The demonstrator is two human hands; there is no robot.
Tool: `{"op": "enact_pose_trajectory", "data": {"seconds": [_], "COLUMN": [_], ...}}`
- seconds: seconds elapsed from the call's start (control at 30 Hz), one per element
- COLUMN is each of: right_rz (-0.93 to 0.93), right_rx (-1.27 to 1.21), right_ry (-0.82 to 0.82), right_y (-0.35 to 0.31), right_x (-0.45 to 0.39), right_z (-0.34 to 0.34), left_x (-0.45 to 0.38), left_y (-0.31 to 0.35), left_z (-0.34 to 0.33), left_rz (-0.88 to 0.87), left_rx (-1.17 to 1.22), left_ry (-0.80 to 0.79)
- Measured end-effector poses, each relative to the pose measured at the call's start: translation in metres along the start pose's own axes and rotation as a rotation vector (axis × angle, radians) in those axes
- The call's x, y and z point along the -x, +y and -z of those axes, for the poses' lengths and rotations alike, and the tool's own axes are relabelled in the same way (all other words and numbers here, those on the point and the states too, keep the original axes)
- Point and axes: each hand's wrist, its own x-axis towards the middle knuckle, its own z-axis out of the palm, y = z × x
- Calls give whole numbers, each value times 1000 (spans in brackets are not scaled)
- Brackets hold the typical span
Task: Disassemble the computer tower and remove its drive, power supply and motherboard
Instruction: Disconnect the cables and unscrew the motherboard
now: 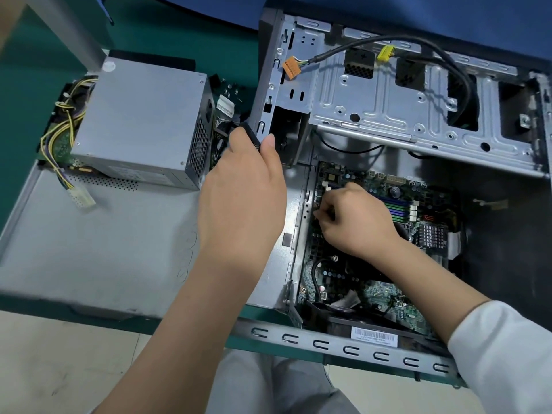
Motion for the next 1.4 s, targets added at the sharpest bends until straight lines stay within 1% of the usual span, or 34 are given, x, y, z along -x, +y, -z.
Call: {"op": "enact_pose_trajectory", "data": {"seconds": [0.1, 0.2, 0.37, 0.47, 0.6, 0.67, 0.73, 0.8, 0.9, 0.97, 1.07, 1.1, 1.13, 1.2, 1.23, 1.27, 1.3, 1.33, 1.37, 1.4], "right_rz": [32, -78, -145, -268, -498, -569, -578, -515, -344, -183, 134, 256, 365, 501, 530, 541, 535, 513, 470, 405], "right_rx": [-32, -114, -346, -305, -352, -366, -359, -332, -258, -149, -17, 22, 66, 130, 143, 147, 142, 122, 81, 28], "right_ry": [9, 48, 56, 85, 202, 176, 82, 8, -40, -57, 1, 13, 17, -7, -23, -38, -59, -87, -119, -151], "right_y": [5, 7, 7, 16, 32, 35, 34, 32, 33, 36, 37, 38, 40, 42, 43, 45, 46, 48, 52, 56], "right_x": [4, -4, -3, 2, 3, 3, 3, 2, 7, 16, 35, 41, 47, 58, 63, 67, 72, 76, 80, 84], "right_z": [0, 2, 10, 19, 29, 29, 28, 29, 37, 43, 58, 62, 65, 67, 67, 67, 67, 68, 70, 72], "left_x": [0, -2, -2, -2, -1, -1, -1, -1, 1, 7, 27, 36, 47, 63, 67, 69, 69, 67, 66, 64], "left_y": [0, -1, -2, -2, -2, -1, -1, -2, -5, -6, -10, -12, -13, -12, -11, -9, -5, -1, 2, 2], "left_z": [0, 0, -1, -1, 1, 1, 0, 0, 3, 11, 22, 25, 28, 31, 30, 27, 25, 22, 16, 8], "left_rz": [-9, -9, -6, -19, -16, -19, -20, 4, 67, 75, 89, 60, -15, -257, -369, -459, -515, -540, -537, -532], "left_rx": [3, 11, 11, 6, 1, -2, -2, 23, 134, 182, 144, 114, 63, -34, -51, -56, -71, -106, -127, -137], "left_ry": [4, 11, 21, 27, 25, 24, 21, 9, -54, -139, -262, -258, -219, -99, -62, -78, -152, -261, -362, -423]}}
